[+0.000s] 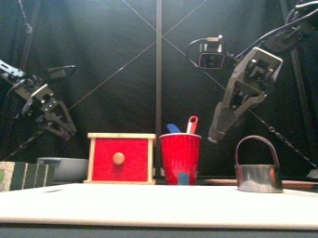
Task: Get the cutter from the drawer then cut the dough then place the extra dough in the bowl
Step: Place the extra dough in the bowl
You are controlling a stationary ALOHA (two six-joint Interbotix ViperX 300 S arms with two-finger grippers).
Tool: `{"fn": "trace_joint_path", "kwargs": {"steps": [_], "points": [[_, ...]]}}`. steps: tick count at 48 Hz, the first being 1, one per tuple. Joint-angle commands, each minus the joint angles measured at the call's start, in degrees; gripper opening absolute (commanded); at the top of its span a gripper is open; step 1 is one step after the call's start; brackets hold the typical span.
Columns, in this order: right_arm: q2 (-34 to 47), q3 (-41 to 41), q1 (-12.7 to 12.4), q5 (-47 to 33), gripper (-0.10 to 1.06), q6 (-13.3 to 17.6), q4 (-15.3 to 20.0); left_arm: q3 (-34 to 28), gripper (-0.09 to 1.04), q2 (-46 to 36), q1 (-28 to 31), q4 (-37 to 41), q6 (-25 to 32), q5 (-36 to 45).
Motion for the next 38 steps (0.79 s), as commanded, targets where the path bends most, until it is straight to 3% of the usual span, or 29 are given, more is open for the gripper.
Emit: {"fn": "trace_joint_path", "kwargs": {"steps": [1, 9, 15, 28, 38], "points": [[-1.14, -1.76, -0.62, -1.41, 0.88, 0.09, -1.67, -2.72, 0.91, 0.00, -2.99, 0.18, 0.26, -1.41], [-1.93, -1.49, -1.67, -6.24, 0.88, 0.26, -5.01, -4.22, 0.91, 0.09, -9.84, 1.49, 0.35, -5.27], [-2.72, -1.58, -2.99, -11.51, 0.88, 0.35, -7.03, -3.87, 0.89, 0.62, -16.52, 4.66, 0.35, -12.48], [-3.08, 0.88, -7.12, -27.33, 0.88, -0.09, -8.53, -3.78, 0.88, 5.27, -28.30, 10.11, 0.00, -26.63], [-2.64, 3.96, -8.00, -39.11, 0.88, -0.09, -10.90, -5.54, 0.88, 11.69, -33.22, 10.55, -5.54, -34.72]]}}
